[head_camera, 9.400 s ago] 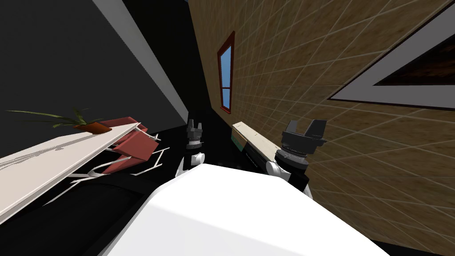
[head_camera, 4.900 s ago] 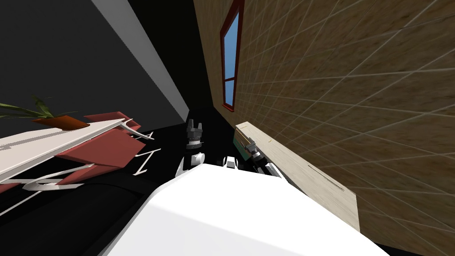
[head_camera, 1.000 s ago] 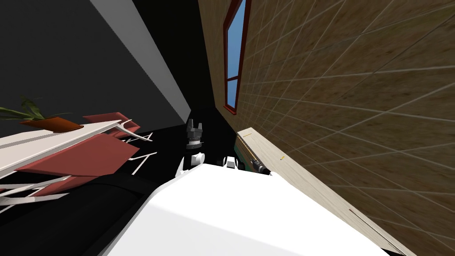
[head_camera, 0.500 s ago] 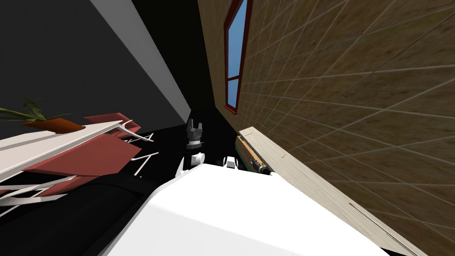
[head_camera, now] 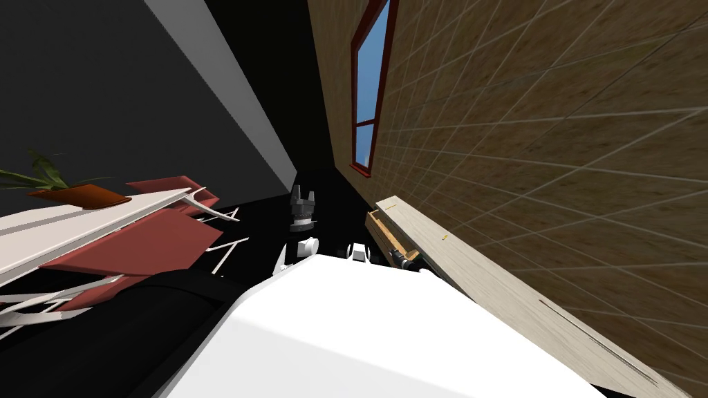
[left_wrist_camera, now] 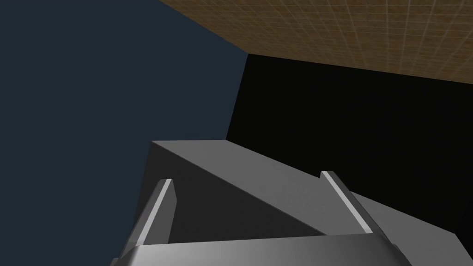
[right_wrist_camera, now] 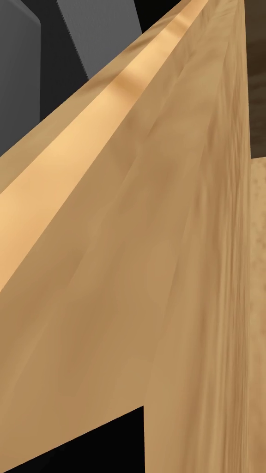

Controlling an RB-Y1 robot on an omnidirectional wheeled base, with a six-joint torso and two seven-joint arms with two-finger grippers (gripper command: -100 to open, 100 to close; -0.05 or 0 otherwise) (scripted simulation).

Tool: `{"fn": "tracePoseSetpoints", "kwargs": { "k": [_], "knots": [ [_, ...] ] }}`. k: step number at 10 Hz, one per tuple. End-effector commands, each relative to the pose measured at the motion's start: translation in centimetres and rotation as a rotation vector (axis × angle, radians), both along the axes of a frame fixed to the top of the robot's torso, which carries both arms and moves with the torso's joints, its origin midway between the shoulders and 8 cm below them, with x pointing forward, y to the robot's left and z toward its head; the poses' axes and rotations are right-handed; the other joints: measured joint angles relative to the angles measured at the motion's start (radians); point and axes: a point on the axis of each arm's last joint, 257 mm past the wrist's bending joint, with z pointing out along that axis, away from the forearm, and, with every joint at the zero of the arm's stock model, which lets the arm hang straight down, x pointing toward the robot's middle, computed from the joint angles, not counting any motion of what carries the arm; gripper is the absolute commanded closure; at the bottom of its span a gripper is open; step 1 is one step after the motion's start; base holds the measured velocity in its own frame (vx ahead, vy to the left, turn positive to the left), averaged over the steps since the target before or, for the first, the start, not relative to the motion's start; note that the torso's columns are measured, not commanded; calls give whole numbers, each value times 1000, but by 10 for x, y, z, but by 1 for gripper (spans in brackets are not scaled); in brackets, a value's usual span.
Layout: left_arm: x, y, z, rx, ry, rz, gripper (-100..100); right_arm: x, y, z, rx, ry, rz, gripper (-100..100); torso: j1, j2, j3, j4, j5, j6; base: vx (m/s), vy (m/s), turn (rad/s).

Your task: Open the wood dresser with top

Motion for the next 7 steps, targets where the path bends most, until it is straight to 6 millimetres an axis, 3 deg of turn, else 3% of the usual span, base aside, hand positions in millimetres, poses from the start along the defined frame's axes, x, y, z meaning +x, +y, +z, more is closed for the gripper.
{"fn": "tracePoseSetpoints", "kwargs": {
  "k": [1,3,7],
  "knots": [
    [0,0,0,0,0,0,0,2,-15,9,-2,1,1,-100,-2,0,0,0,-1,-1,-64,153,-16],
    [0,0,0,0,0,0,0,5,-30,20,-3,0,0,-100,-9,-2,-3,2,2,1,-5,69,-3],
    [0,0,0,0,0,0,0,11,-58,43,-4,0,2,-100,-1,4,1,3,3,2,-5,58,-5]
  ]
}}
